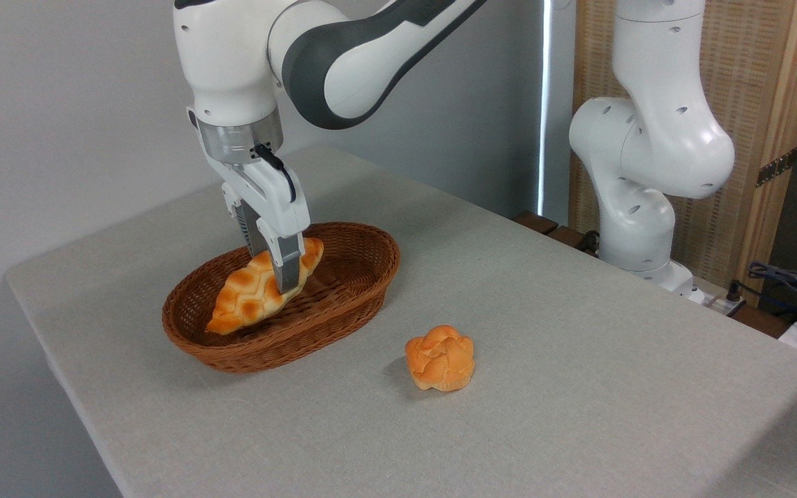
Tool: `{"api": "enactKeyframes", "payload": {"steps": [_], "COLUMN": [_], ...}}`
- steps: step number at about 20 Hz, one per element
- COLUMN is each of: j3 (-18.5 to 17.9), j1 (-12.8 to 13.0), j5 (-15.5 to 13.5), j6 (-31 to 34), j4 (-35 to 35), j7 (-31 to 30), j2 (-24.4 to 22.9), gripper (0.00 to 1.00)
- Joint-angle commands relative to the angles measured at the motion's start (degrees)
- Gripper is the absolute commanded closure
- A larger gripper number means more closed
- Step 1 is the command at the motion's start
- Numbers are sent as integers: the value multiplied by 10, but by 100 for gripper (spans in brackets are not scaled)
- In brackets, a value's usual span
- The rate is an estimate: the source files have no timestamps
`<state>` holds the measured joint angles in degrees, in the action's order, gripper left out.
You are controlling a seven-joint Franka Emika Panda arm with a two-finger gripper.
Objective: Put bread into the basket
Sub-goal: 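Lower the loaf into the basket and open the gripper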
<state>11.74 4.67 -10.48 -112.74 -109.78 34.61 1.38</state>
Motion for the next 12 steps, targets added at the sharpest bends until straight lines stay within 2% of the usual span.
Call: {"api": "enactKeyframes", "payload": {"steps": [1,10,12], "j3": [0,-6,-16], "j1": [-2,-5,-6], "j5": [9,10,10], "j6": [-3,5,5], "j4": [4,8,8], "j7": [-6,-3,-2], "j2": [-4,-16,-26], "gripper": [0,0,0]}}
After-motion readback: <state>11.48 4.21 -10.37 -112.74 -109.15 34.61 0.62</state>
